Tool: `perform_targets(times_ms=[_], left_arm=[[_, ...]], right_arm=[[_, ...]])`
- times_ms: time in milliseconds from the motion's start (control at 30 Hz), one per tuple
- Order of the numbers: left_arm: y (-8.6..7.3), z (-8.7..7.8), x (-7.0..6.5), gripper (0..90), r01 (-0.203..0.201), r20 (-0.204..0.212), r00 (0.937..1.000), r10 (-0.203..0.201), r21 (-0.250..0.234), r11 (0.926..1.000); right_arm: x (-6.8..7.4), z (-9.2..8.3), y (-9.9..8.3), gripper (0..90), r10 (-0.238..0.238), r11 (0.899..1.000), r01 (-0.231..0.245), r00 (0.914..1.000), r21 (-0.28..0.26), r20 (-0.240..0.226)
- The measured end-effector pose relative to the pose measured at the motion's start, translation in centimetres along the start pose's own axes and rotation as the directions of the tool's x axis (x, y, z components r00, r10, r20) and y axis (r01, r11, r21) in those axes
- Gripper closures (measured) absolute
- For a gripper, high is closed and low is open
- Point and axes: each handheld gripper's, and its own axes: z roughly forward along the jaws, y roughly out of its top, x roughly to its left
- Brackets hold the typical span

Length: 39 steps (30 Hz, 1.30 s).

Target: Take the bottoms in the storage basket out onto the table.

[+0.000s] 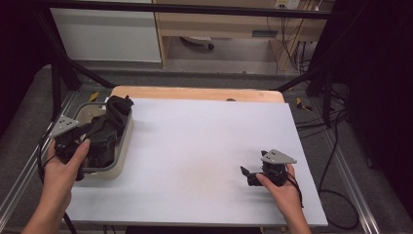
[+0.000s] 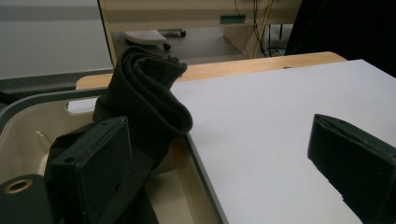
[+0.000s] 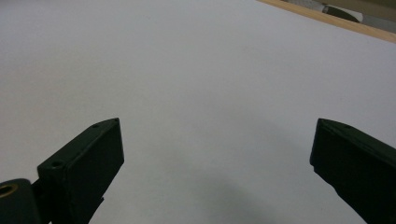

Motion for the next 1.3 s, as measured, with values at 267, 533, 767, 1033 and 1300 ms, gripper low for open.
perform_targets(times_ms=[267, 533, 767, 1033, 1300], left_arm=[[1.1, 1.9, 3.1, 5.6, 0.043, -0.036, 0.9985, -0.041, 0.039, 0.9983], [2.2, 3.4, 4.4, 5.7, 0.030, -0.060, 0.9978, -0.027, 0.056, 0.9980], [2.0, 4.7, 5.8, 6.5, 0.028, -0.087, 0.9960, -0.020, 0.095, 0.9951], [1.4, 5.8, 7.0, 5.9, 0.057, -0.102, 0.9938, -0.044, 0.133, 0.9895], [0.6, 7.0, 8.0, 5.9, 0.067, -0.108, 0.9930, -0.049, 0.174, 0.9825]], right_arm=[[-0.1, -0.3, -0.1, 3.5, 0.014, 1.000, -0.014, 0.9999, -0.007, 0.004], [-0.1, -0.4, -0.2, 3.5, 0.007, 1.000, -0.007, 0.9999, -0.007, 0.011], [-0.1, -0.1, -0.2, 3.5, 0.012, 1.000, -0.012, 0.9998, -0.019, 0.017], [0.3, 0.2, -0.1, 3.5, -0.015, 1.000, 0.015, 0.9999, -0.012, 0.001], [0.3, 0.1, -0.1, 3.4, -0.011, 1.000, 0.011, 0.9999, -0.012, 0.003]])
